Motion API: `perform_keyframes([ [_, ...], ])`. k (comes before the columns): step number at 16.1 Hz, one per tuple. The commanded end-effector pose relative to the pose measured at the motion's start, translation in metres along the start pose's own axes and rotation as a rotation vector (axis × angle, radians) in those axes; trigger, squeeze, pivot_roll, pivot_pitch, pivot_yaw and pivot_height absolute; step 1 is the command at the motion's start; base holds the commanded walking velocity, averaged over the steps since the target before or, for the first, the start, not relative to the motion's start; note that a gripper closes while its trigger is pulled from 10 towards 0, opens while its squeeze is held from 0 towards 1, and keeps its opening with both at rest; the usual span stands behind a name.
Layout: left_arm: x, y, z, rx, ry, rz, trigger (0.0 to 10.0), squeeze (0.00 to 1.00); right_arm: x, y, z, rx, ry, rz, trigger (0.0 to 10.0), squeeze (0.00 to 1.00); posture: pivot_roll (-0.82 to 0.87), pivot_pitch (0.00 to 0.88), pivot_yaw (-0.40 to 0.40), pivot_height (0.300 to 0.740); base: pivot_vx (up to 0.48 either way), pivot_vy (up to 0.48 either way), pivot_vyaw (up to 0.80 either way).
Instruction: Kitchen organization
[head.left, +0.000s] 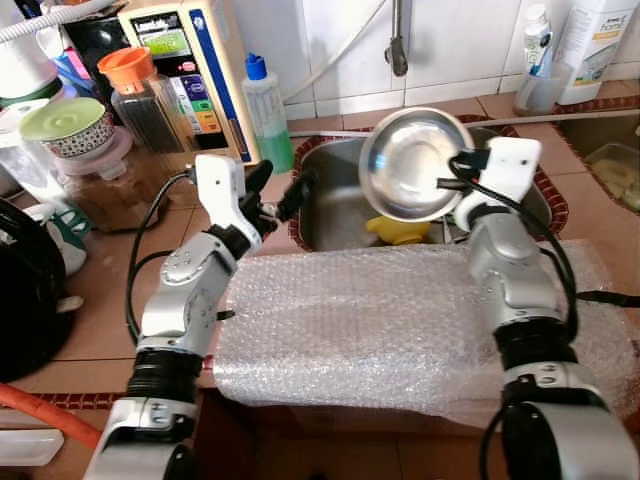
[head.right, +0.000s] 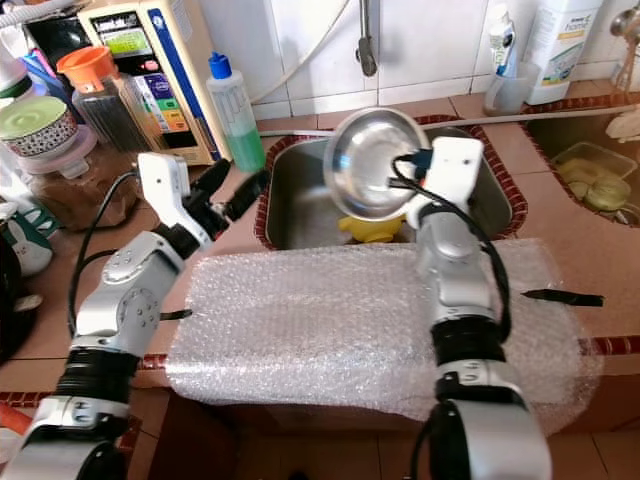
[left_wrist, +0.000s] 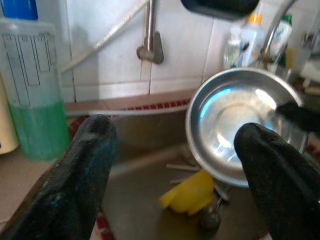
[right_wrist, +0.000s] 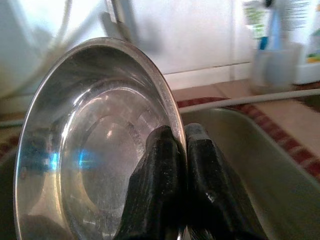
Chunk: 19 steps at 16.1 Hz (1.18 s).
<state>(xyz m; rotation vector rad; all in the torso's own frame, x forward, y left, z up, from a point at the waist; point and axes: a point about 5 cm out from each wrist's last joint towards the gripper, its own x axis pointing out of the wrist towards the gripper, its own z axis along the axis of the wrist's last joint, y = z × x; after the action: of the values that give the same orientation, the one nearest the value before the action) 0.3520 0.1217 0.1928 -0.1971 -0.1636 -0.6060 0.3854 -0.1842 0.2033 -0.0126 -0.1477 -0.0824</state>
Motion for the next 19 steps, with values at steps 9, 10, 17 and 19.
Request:
perform_keyframes([
  [9,-0.024,-0.007,-0.041,0.195,0.255,-0.193,10.0,1.00,-0.017,-0.051,-0.035,-0.394,0.059,0.025,1.1,0.00,-0.30,0.095,0.219,0.740,0.000,0.000,0.00],
  [10,-0.024,-0.007,-0.043,0.204,0.266,-0.205,10.0,1.00,-0.020,-0.061,-0.043,-0.413,0.104,0.011,1.0,0.00,-0.30,0.095,0.219,0.740,0.000,0.000,0.00],
  [17,-0.016,-0.012,-0.043,0.256,0.273,-0.218,10.0,1.00,-0.035,-0.067,-0.088,-0.482,0.370,0.099,10.0,0.00,-0.30,0.092,0.237,0.740,0.000,0.000,0.00],
  [19,-0.013,-0.009,-0.042,0.263,0.263,-0.184,10.0,1.00,-0.037,-0.063,-0.095,-0.469,0.398,0.111,10.0,1.00,-0.30,0.090,0.236,0.740,0.000,0.000,0.00],
])
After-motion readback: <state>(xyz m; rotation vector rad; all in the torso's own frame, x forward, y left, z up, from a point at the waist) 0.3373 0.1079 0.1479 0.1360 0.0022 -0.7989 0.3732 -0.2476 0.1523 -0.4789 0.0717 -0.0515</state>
